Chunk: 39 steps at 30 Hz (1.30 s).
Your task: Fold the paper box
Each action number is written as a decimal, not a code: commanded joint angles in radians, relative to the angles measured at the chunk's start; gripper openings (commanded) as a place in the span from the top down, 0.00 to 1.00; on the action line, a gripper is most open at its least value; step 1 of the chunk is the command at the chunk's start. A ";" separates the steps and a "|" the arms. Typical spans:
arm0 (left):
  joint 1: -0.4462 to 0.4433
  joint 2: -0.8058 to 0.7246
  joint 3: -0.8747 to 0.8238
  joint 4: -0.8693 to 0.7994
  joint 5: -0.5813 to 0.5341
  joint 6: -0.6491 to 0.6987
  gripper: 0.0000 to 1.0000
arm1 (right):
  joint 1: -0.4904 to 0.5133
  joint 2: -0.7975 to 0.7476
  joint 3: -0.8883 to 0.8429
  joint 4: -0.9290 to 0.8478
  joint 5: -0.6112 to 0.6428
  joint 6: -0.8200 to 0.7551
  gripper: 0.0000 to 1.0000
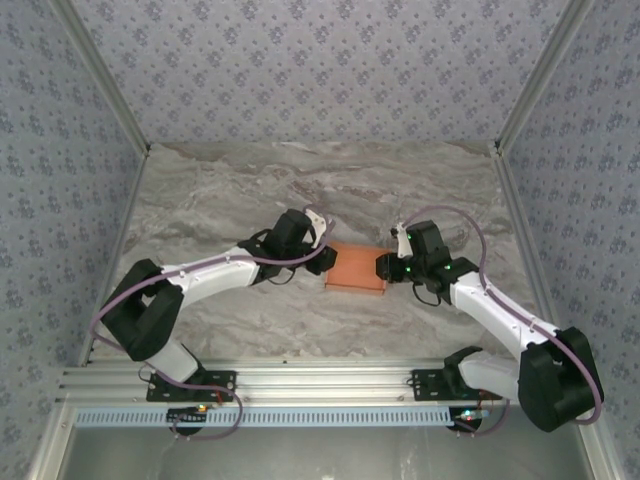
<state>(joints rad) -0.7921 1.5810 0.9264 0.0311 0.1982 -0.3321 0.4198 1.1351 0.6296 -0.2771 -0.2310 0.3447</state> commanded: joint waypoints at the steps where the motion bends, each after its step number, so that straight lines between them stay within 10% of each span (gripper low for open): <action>1: -0.013 0.038 -0.024 0.073 0.044 -0.048 0.73 | 0.008 -0.020 -0.026 0.017 0.008 0.016 0.70; 39: -0.013 0.123 0.048 0.083 0.067 -0.131 0.61 | -0.001 0.040 0.013 -0.030 0.046 -0.052 0.72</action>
<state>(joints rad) -0.7952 1.7039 0.9905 0.0708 0.2283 -0.4320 0.4194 1.1687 0.6193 -0.2844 -0.1932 0.3130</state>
